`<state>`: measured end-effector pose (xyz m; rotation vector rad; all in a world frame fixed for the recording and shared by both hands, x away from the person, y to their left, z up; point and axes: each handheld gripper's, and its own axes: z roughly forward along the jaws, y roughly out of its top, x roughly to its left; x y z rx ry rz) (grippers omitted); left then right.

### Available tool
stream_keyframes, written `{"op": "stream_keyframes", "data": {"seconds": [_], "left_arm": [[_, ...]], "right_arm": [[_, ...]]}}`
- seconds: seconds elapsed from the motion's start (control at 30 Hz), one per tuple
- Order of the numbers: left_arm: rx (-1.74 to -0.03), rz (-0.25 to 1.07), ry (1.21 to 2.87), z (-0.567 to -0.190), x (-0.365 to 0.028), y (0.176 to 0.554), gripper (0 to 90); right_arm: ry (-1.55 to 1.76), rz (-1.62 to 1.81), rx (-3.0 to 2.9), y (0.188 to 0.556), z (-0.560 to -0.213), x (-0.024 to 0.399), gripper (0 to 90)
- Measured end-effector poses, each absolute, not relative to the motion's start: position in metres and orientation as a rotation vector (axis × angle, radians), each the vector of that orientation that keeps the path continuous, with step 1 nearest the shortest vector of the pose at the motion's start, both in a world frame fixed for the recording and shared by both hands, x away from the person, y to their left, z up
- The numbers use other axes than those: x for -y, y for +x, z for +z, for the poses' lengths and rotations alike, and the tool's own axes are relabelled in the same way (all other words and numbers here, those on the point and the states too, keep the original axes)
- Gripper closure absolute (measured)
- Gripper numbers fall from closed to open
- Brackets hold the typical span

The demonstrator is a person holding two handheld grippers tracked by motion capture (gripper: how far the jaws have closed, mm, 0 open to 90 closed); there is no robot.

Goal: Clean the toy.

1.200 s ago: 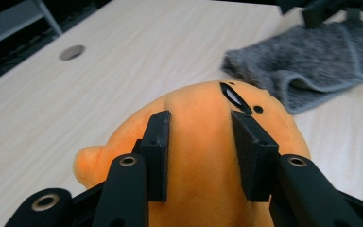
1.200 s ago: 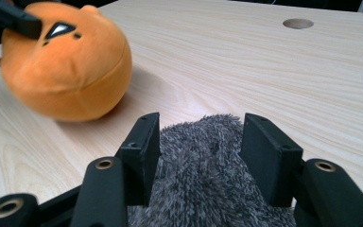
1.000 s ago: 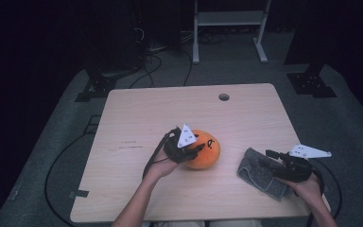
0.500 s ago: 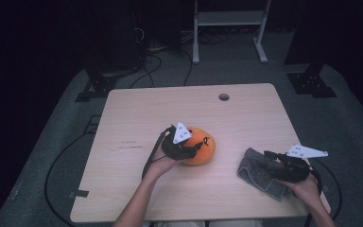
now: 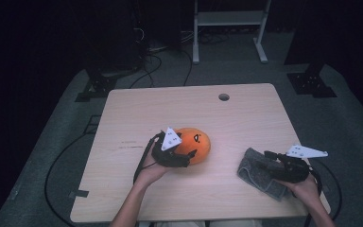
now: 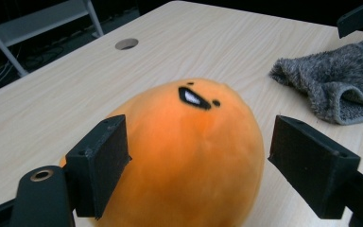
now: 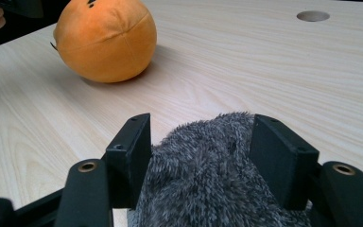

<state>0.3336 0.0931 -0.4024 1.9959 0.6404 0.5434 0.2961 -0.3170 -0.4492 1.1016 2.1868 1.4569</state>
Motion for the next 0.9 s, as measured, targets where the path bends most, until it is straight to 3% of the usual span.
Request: {"op": "stream_keyframes", "data": {"seconds": [0.9], "left_arm": [[-0.785,0.582,1.951,-0.424,-0.15,0.306,13.7]], "right_arm": [[1.09,1.442,-2.218,0.295,-0.45,0.314,35.6]]}}
